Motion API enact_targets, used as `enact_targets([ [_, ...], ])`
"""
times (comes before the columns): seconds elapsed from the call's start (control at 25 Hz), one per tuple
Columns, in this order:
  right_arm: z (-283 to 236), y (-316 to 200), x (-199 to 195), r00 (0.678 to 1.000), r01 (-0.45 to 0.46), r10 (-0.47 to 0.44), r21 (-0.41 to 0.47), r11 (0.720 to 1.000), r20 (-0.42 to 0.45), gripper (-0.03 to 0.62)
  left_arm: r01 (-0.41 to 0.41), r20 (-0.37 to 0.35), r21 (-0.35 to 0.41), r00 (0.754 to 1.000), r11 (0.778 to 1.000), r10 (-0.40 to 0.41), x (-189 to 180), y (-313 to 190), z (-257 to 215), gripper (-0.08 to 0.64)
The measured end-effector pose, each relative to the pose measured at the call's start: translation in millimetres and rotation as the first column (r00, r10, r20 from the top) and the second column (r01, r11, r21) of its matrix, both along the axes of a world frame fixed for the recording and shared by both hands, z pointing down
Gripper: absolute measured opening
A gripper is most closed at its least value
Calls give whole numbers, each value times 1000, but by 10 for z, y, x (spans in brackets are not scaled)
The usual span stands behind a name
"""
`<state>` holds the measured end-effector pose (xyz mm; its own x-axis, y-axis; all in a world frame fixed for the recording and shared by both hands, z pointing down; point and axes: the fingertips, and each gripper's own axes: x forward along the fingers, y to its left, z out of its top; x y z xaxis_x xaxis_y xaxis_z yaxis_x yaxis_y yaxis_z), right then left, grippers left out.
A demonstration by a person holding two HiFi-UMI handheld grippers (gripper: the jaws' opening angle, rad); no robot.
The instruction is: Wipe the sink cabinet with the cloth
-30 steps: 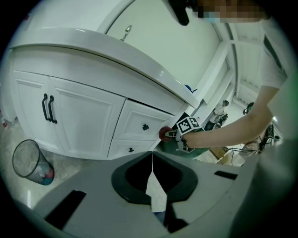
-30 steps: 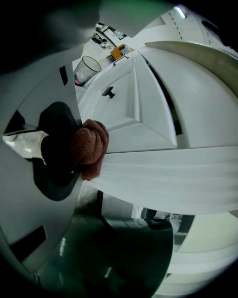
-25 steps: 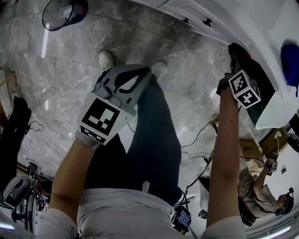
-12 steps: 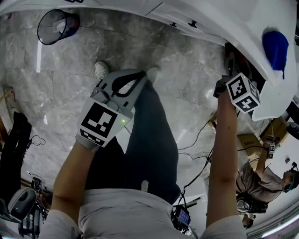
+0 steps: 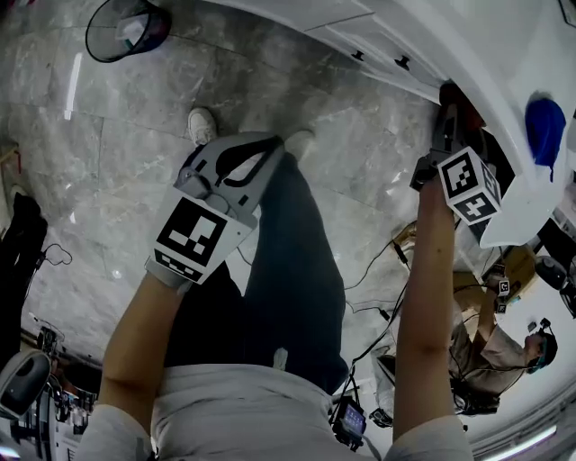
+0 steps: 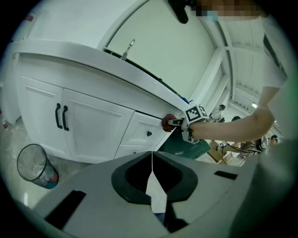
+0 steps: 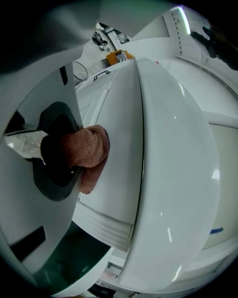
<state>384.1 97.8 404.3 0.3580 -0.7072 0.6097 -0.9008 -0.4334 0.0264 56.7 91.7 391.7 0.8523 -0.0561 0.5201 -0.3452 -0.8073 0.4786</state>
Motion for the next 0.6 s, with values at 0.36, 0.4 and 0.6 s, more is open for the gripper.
enact_targets([
  [0.36, -7, -475, -524, 996, 89, -89, 25, 996, 1, 106, 152, 20, -27, 988, 988, -151, -557, -150, 114, 12],
  [0.4, -5, -527, -592, 995, 104, -104, 27, 994, 3, 106, 163, 22, -29, 987, 986, -162, -617, -150, 128, 12],
  [0.6, 5, -845, -954, 986, 165, -167, 57, 985, 29, 106, 215, 26, -38, 976, 976, -214, -829, -178, 179, 12],
])
